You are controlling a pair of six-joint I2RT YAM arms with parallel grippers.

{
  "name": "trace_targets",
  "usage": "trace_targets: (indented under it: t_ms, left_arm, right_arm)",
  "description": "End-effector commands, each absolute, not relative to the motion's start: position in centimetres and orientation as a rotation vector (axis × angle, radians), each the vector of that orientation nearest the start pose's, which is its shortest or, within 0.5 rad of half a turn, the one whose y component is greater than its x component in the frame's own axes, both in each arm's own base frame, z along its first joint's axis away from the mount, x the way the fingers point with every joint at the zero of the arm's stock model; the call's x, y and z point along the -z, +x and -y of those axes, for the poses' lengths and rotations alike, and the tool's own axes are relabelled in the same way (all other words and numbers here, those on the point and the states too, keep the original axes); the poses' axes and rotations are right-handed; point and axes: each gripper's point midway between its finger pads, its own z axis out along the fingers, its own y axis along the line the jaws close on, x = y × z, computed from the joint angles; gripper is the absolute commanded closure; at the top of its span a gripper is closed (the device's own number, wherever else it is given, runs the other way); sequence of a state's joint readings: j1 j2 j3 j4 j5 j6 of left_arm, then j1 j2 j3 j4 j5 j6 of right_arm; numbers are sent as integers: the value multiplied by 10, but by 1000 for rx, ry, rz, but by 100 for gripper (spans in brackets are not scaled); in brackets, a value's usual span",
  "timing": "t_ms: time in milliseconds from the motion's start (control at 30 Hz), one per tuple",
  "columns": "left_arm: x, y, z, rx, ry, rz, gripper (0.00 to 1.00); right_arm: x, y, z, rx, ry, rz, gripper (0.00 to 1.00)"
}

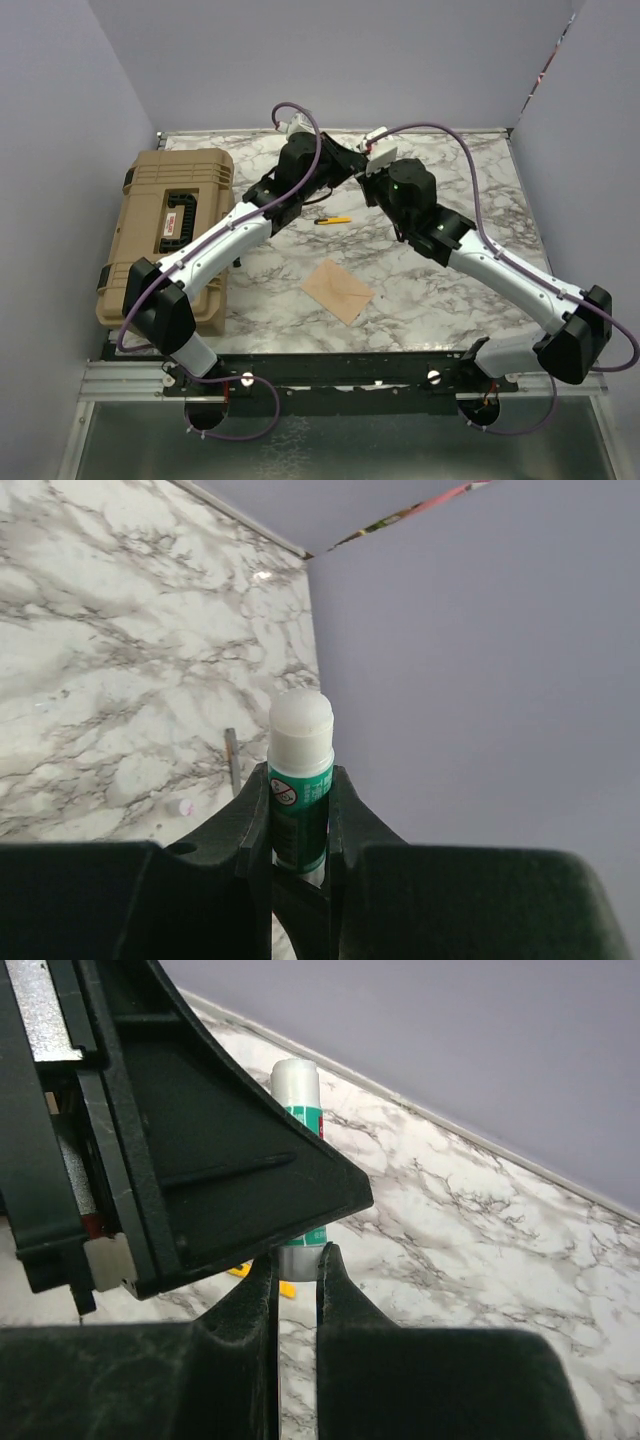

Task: Place the letter into the envelope and seal it

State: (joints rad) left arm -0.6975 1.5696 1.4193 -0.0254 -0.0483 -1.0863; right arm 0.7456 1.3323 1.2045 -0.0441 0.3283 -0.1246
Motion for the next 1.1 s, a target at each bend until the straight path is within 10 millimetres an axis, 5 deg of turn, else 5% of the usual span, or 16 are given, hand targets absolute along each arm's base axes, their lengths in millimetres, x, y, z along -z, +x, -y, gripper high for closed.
trace_targets:
  t_ms: [0, 67, 200, 400, 600, 867, 1067]
  left_arm:
    - [-421, 330, 376, 1483, -274, -1765, 100]
    - [-422, 332, 370, 1440, -213, -1749, 100]
    - [-412, 339, 355, 1400, -138, -1762, 100]
    - [-421, 325, 348, 1452, 83, -1739, 100]
    - [-440, 295, 336, 1531, 282, -1684, 100]
    - [-473, 246, 323, 1651, 488, -1520, 100]
    - [-485, 232, 320, 1715, 524, -1460, 100]
  right_arm:
    - [-287, 373, -231, -35, -451, -1806, 96]
    - [-304, 345, -261, -335, -483, -1839, 77]
    - [-336, 301, -284, -697, -483, -1855, 57]
    - [-344, 280, -280, -833, -346, -1934, 41]
    - [-394, 256, -272, -1117, -115, -1741, 22]
    - [-434, 231, -265, -1468, 99, -1489, 22]
    - [-454, 207, -281, -1607, -102, -1361, 41]
